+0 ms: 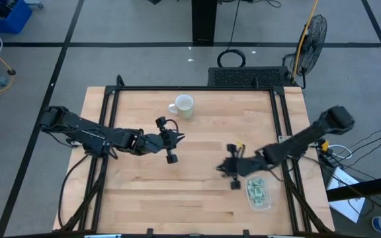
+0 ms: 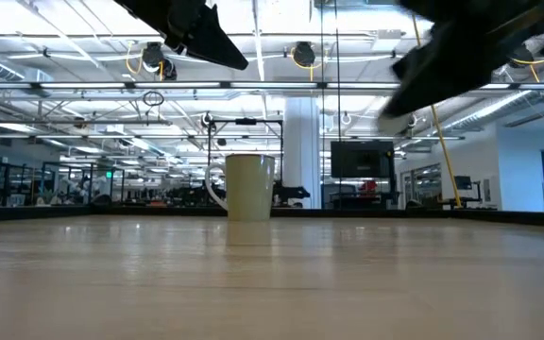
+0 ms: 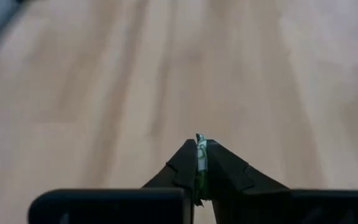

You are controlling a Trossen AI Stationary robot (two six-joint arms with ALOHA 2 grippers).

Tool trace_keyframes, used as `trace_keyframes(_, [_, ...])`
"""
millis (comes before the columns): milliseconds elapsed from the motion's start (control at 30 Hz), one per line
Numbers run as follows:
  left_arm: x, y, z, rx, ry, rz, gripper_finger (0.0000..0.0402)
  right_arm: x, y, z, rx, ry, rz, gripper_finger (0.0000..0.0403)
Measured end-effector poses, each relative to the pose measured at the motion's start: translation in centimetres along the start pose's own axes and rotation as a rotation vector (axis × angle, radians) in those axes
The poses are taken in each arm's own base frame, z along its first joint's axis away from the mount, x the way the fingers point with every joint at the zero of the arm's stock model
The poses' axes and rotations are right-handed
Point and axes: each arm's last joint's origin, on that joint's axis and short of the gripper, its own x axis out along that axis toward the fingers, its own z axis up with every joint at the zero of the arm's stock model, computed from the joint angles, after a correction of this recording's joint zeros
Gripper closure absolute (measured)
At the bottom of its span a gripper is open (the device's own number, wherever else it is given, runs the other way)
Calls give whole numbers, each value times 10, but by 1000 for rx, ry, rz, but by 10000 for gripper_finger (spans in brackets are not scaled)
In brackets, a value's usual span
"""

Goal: Pick and place Stevia / Truvia into bins
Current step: Put the stevia packet into the transparent bin

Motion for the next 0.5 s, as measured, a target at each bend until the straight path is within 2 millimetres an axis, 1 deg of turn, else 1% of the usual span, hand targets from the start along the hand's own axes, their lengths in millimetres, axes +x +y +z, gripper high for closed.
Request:
trace_keyframes(100, [0,0,0,1,1,0,360,-27,19,-5,41,19,46,386])
trace_keyframes(233, [0,0,-1,5,8,0,360,-54,37,-20,99,103,92,386])
trace_keyframes(400, [0,0,-1,-1,13,0,360,-78,47,-40,287,247,88,387])
trace_keyframes(500, [0,1,-1,3,13,2,360,-88,50,-46,406,303,107,387])
